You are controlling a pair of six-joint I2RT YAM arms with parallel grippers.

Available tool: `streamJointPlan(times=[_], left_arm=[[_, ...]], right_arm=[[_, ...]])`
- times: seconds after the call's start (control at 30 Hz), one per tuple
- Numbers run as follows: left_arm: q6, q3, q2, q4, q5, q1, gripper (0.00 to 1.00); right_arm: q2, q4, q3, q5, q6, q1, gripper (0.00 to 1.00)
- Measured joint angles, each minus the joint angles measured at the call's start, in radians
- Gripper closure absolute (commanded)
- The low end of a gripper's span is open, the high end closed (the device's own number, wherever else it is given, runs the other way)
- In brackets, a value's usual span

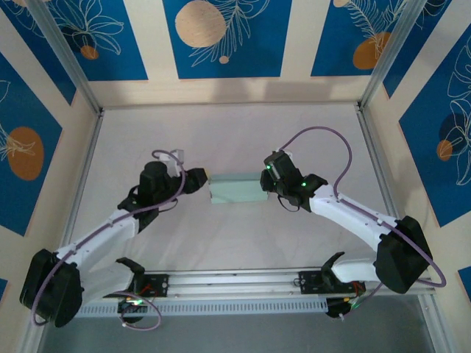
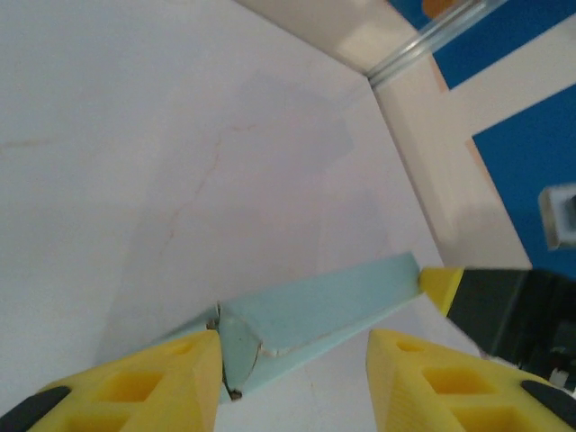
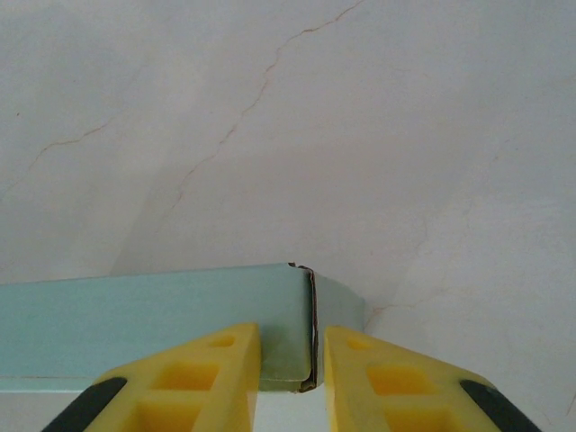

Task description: Fold the paper box

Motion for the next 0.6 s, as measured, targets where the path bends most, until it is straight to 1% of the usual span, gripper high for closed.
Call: streamJointPlan(times=[0.1,0.23,0.4,0.5,0.6], left_arm=[[-0.003,0.044,0.01,-0.043,0.029,0.023,0.55],[-0.011,0.084,0.045,-0.119,0.071,0.03,0.56],[-0.012,0.21,0.142,-0.292,0.14,0.043,0.6],[-0.016,0.272,0.192,-0.355,0.183,0.053,0.64],[-0.023,0.286,0.217,-0.385,0.209,0.06,0.65]], right_arm=[[0.0,-0.002,0.0,0.0,0.0,0.0,0.73],[0.0,-0.002,0.0,0.0,0.0,0.0,0.73],[0.0,-0.006,0.001,0.0,-0.001,0.0,0.73],[0.0,-0.008,0.002,0.0,-0.001,0.0,0.73],[0.0,-0.009,0.002,0.0,-0.001,0.0,0.73]])
